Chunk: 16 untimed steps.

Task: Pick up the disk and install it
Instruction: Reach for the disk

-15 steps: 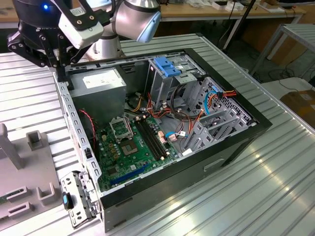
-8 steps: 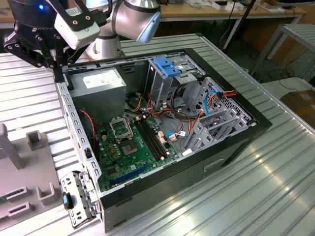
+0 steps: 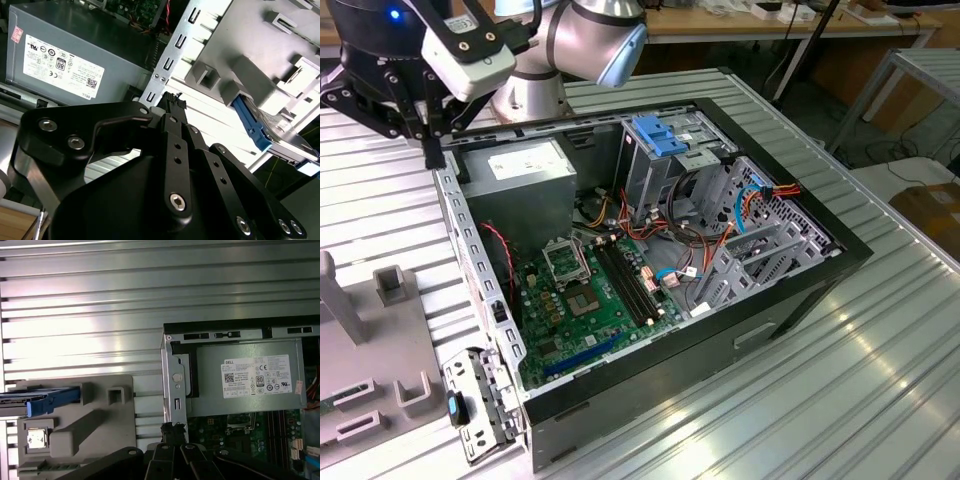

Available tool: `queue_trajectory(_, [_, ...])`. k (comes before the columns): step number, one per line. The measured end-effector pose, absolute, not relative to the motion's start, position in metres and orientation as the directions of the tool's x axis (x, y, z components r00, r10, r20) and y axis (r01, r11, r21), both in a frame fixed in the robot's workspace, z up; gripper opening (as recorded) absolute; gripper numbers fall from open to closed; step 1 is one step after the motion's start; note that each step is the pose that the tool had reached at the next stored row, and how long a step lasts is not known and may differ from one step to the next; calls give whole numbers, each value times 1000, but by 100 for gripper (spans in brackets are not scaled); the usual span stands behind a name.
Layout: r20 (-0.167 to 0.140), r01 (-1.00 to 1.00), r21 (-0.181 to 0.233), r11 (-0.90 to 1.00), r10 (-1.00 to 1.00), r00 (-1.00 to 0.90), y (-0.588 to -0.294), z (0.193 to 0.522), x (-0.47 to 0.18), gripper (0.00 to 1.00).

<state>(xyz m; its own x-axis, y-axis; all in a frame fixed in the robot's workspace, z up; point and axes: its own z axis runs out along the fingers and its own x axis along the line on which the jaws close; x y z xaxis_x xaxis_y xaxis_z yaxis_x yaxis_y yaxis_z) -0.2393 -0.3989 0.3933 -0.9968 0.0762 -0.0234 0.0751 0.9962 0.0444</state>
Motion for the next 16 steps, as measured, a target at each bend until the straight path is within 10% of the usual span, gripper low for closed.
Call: queue_trajectory(16, [-23, 75, 44, 996, 76, -997, -399, 393, -252, 11])
